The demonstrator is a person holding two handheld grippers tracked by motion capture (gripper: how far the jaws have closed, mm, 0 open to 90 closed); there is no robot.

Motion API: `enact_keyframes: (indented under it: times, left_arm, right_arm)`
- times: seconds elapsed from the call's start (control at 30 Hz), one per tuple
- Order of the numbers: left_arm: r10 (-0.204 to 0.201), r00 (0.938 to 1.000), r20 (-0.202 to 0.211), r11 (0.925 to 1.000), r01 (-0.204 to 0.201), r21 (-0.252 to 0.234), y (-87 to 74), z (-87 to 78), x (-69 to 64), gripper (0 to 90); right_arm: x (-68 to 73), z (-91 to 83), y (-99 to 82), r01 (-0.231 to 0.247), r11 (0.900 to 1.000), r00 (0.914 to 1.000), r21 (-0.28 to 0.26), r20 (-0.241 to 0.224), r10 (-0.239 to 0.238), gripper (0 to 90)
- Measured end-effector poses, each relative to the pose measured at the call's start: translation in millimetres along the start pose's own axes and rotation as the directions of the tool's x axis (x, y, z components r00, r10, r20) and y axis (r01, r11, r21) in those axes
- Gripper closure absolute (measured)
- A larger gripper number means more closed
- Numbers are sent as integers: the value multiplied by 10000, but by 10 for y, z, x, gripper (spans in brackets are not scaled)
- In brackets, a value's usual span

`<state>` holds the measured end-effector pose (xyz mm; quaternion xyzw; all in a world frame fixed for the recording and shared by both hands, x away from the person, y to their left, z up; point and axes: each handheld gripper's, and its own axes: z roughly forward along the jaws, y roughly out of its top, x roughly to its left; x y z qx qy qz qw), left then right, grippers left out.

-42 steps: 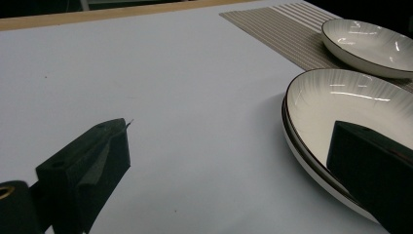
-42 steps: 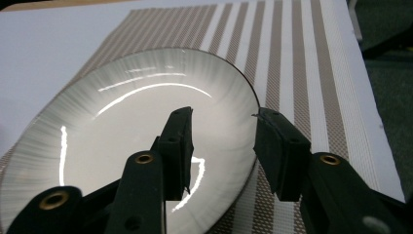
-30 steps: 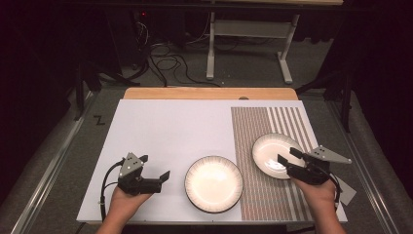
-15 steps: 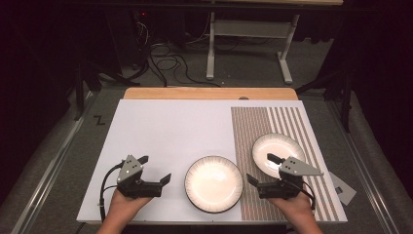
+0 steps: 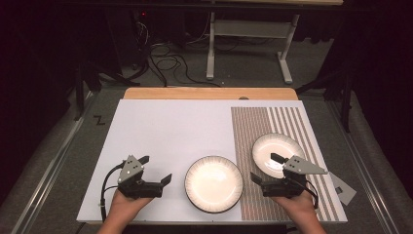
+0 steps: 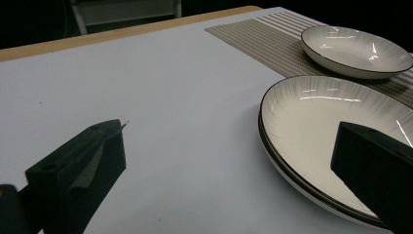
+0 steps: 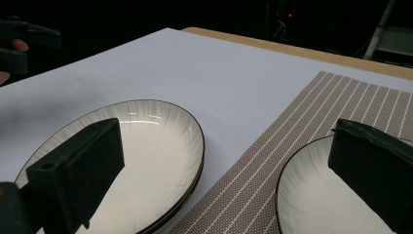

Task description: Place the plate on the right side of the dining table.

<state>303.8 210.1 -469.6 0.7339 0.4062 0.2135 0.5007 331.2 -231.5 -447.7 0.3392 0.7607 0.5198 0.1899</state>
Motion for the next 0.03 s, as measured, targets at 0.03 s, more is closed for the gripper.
enact_keyframes:
  times: [0.03]
  left_arm:
    - [-11, 10000, -2, 10000, 11, -14, 1, 0, 2, 1]
  right_arm:
    - [-1, -1, 1, 25, 10000, 10000, -9, 13, -25, 2]
